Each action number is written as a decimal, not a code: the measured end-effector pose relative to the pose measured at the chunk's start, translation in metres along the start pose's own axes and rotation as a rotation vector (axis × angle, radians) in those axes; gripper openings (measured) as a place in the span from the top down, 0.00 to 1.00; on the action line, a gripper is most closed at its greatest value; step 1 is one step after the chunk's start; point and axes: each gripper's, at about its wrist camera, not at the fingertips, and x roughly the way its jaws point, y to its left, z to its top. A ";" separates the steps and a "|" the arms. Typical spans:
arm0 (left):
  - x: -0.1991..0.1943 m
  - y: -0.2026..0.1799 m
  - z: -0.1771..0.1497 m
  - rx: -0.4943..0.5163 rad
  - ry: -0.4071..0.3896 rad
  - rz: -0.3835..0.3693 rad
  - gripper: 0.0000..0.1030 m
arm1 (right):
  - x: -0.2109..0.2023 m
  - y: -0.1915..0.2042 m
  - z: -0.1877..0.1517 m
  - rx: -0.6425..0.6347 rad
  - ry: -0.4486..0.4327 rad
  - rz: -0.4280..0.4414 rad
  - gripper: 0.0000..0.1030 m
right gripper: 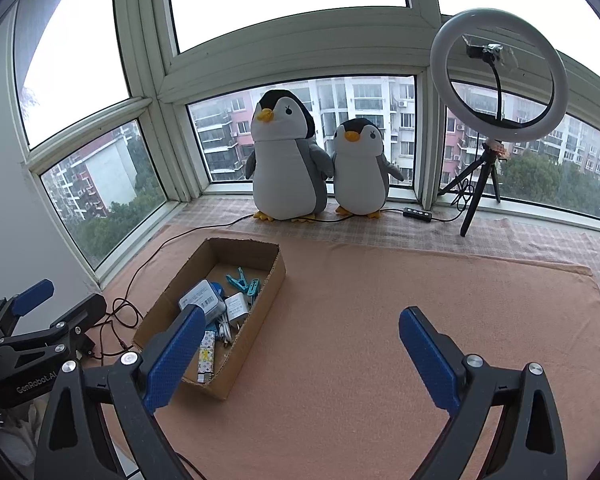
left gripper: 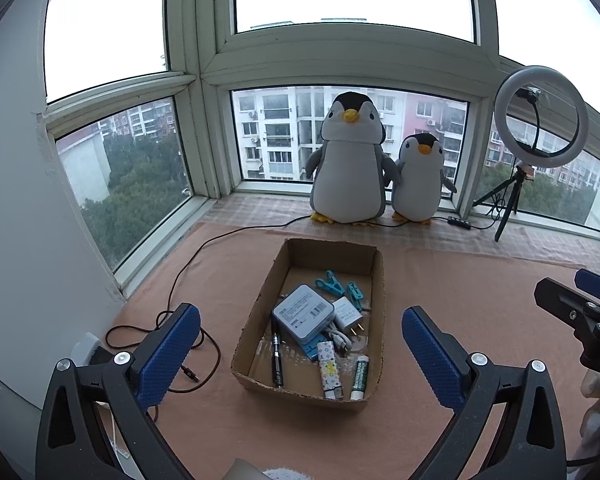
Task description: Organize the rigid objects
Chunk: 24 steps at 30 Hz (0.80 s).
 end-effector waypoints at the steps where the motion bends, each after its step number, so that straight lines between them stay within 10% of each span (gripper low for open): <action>1: 0.000 0.000 0.000 0.001 0.000 0.000 0.01 | 0.000 0.000 0.000 0.000 0.002 0.001 0.07; 24: 0.003 -0.003 -0.001 0.006 0.002 0.002 0.01 | 0.006 -0.001 -0.001 0.009 0.016 0.005 0.07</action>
